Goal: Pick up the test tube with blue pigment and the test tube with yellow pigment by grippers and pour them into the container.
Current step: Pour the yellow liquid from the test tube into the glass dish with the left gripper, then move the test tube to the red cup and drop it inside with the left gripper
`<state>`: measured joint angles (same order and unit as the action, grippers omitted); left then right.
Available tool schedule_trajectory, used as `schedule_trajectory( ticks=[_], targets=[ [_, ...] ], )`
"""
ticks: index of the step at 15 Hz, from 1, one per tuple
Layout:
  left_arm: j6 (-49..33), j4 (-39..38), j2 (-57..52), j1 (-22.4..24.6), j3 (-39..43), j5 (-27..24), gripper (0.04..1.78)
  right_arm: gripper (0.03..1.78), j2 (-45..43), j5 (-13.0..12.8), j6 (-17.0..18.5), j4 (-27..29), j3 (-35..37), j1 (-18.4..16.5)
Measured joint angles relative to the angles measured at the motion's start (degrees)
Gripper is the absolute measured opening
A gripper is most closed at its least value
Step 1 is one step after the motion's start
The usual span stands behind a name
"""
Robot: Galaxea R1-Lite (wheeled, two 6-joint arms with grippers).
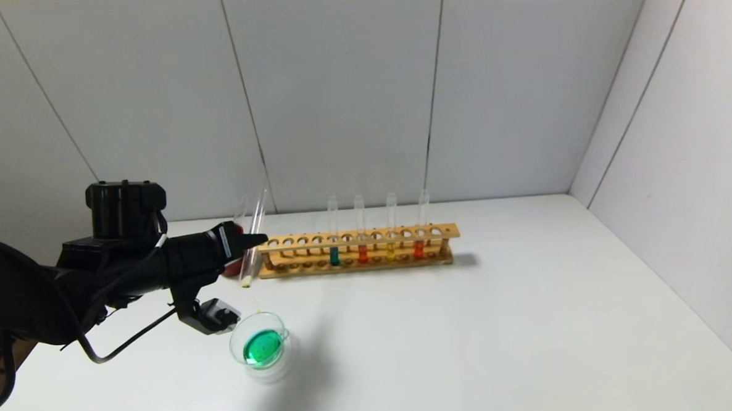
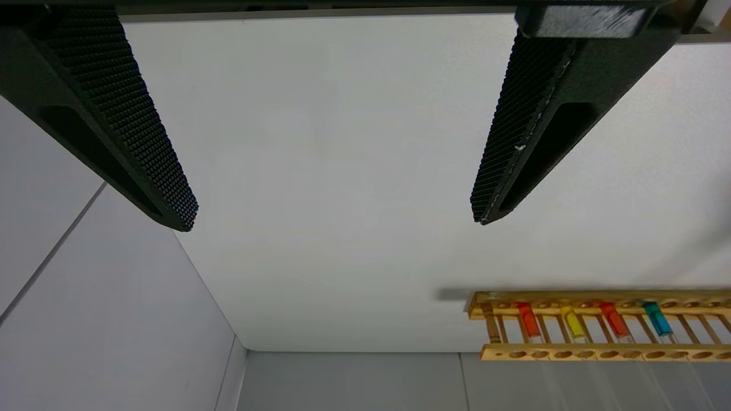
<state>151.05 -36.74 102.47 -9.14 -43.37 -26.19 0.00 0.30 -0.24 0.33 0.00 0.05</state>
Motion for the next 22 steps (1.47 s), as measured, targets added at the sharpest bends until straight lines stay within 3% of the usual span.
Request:
schedule_trajectory(
  ticks=[8,11,14,16,18,20,22],
  targets=[
    [-0.41,-0.11,-0.68,0.0,1.54,0.59,0.3,1.75,0.0,0.0,0.02,0.0,0.0,0.02],
    [-8.85,-0.24,-0.9,0.0,2.45,1.88,0.3,1.75,0.0,0.0,0.0,0.0,0.0,0.02],
    [-22.61,-1.56,-1.35,0.0,1.97,4.08,0.3,1.75,0.0,0.0,0.02,0.0,0.0,0.02],
    [-33.94,-4.85,-2.34,0.0,1.71,8.36,0.3,1.75,0.0,0.0,0.0,0.0,0.0,0.02],
    [-46.97,-7.44,-4.33,0.0,1.43,17.7,0.3,1.75,0.0,0.02,0.0,0.0,0.0,0.02],
    [-58.92,-4.29,-7.49,0.44,1.4,28.33,0.3,1.75,0.0,0.0,0.0,0.0,0.0,0.02],
    [-69.99,2.65,-10.0,0.74,-0.65,34.67,0.3,1.75,0.0,0.0,0.02,0.0,0.0,0.0]
  ],
)
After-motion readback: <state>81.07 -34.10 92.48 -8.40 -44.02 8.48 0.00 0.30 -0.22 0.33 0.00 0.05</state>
